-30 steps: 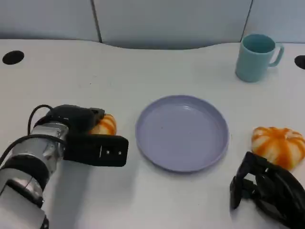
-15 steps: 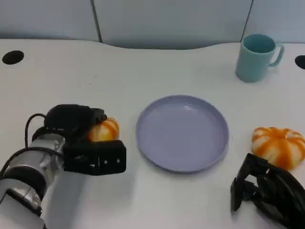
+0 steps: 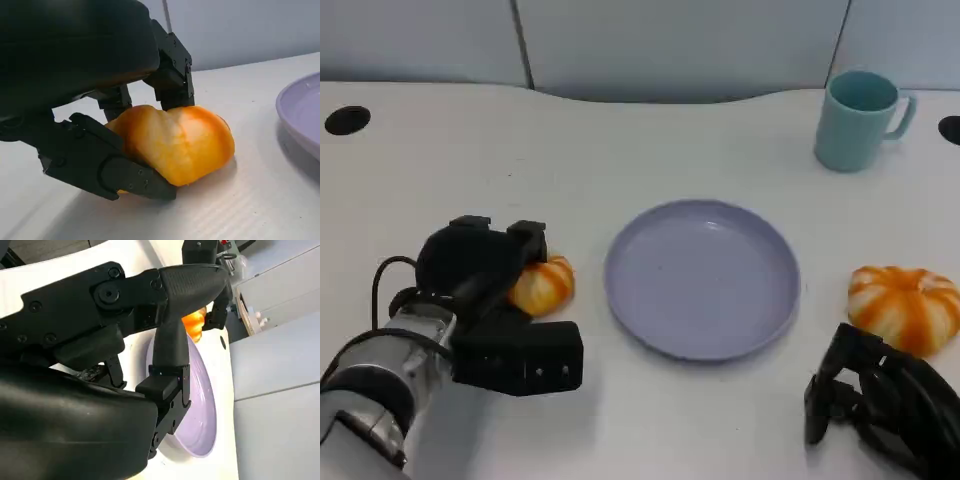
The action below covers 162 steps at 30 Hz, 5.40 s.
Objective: Grasp the bread from the table and place it into the plate.
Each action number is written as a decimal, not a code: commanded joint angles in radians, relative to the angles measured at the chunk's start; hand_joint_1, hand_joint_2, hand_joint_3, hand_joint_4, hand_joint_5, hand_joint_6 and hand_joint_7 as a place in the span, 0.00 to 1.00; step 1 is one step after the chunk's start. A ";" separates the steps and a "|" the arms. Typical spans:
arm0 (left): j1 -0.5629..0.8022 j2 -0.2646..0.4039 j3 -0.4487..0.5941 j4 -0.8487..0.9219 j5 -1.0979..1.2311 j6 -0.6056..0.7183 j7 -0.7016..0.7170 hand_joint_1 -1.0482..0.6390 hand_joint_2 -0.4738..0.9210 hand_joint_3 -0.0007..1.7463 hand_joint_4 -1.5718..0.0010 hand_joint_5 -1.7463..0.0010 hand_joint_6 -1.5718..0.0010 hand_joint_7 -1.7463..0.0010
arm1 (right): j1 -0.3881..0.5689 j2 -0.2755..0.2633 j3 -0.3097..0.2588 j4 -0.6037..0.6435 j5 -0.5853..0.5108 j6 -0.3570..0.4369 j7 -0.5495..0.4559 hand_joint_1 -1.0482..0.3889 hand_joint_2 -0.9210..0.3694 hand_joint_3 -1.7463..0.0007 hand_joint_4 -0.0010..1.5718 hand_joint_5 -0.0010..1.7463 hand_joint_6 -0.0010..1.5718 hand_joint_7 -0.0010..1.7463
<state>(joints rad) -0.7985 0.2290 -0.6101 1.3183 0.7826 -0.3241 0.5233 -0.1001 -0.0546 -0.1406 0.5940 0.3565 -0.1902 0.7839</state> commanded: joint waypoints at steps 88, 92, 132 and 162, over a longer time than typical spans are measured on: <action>-0.197 -0.161 0.061 -0.072 -0.123 -0.223 -0.509 0.13 1.00 0.16 0.99 0.79 0.85 1.00 | 0.026 0.009 0.032 -0.004 -0.010 -0.017 -0.036 0.38 0.00 0.84 0.41 1.00 0.36 0.88; -0.182 -0.133 0.091 -0.091 -0.161 -0.251 -0.535 0.01 1.00 0.29 1.00 0.99 0.97 0.98 | 0.027 0.004 0.031 -0.011 -0.014 -0.006 -0.046 0.38 0.00 0.84 0.41 1.00 0.35 0.88; 0.289 -0.092 0.580 -0.477 -0.961 -0.347 -1.155 0.08 1.00 0.23 0.78 0.88 0.84 0.94 | -0.013 -0.008 0.025 0.059 -0.028 -0.049 -0.046 0.37 0.00 0.84 0.42 1.00 0.36 0.87; 0.829 -0.266 0.796 -1.121 -1.382 0.204 -1.119 0.30 1.00 0.27 0.57 0.02 0.72 0.07 | -0.022 -0.002 0.024 0.067 -0.021 -0.047 -0.032 0.37 0.00 0.84 0.42 1.00 0.36 0.89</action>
<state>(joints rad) -0.0532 -0.0398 0.1558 0.2392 -0.5712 -0.1595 -0.6230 -0.1351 -0.0437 -0.1103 0.6435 0.3407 -0.2424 0.7529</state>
